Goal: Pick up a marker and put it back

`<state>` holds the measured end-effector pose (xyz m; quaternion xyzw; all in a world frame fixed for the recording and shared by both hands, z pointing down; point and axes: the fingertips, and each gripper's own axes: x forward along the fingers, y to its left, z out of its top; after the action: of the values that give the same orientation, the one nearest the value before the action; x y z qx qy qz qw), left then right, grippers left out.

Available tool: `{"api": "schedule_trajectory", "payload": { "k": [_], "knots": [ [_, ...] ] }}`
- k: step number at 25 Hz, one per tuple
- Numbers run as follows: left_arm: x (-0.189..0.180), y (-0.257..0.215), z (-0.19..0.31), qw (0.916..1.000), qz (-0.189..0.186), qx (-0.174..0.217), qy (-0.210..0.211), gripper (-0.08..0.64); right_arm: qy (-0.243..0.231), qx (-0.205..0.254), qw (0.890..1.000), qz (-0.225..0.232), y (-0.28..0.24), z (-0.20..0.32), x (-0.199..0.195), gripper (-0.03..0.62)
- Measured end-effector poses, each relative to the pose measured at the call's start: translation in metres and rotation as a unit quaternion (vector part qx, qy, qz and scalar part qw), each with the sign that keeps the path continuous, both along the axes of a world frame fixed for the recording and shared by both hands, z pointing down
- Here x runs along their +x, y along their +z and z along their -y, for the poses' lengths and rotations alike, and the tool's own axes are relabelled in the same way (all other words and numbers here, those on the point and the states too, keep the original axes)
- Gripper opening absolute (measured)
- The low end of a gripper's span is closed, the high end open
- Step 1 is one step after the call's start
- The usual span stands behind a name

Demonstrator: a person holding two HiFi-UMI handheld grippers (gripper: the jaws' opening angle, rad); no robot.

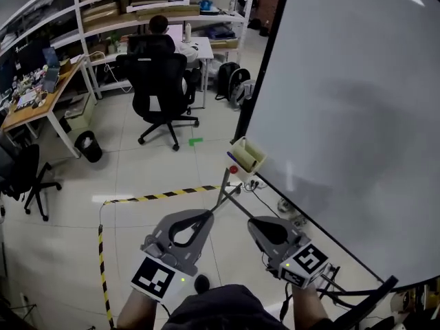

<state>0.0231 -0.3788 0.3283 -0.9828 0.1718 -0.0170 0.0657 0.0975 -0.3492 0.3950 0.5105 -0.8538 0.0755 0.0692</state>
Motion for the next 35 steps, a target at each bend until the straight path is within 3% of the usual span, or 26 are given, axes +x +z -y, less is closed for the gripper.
{"api": "schedule_trajectory", "payload": {
  "k": [4,12,14,16,19,27,35],
  "knots": [
    [0.014,0.012,0.024,0.9997,0.007,-0.015,0.017,0.006,0.026,0.003,1.0,-0.017,0.003,0.027,0.02,0.002],
    [0.039,0.018,0.076,0.9997,0.007,-0.022,0.006,0.006,0.088,0.01,0.994,-0.061,0.017,0.08,0.076,0.006],
    [0.046,0.023,0.089,0.9996,0.011,-0.027,0.0,0.006,0.096,0.013,0.993,-0.063,0.022,0.096,0.088,0.025],
    [0.054,0.03,0.101,0.9993,0.016,-0.034,-0.004,0.006,0.097,0.005,0.994,-0.056,0.032,0.112,0.1,0.107],
    [0.064,0.043,0.115,0.9983,0.025,-0.051,-0.01,0.006,0.103,-0.019,0.992,-0.063,0.053,0.133,0.115,0.17],
    [0.071,0.09,0.151,0.9929,0.059,-0.099,-0.03,0.006,0.106,-0.044,0.99,-0.079,0.093,0.174,0.13,0.173],
    [0.07,0.115,0.163,0.9883,0.071,-0.13,-0.037,0.006,0.113,-0.041,0.989,-0.082,0.107,0.184,0.129,0.172]
  ]
}}
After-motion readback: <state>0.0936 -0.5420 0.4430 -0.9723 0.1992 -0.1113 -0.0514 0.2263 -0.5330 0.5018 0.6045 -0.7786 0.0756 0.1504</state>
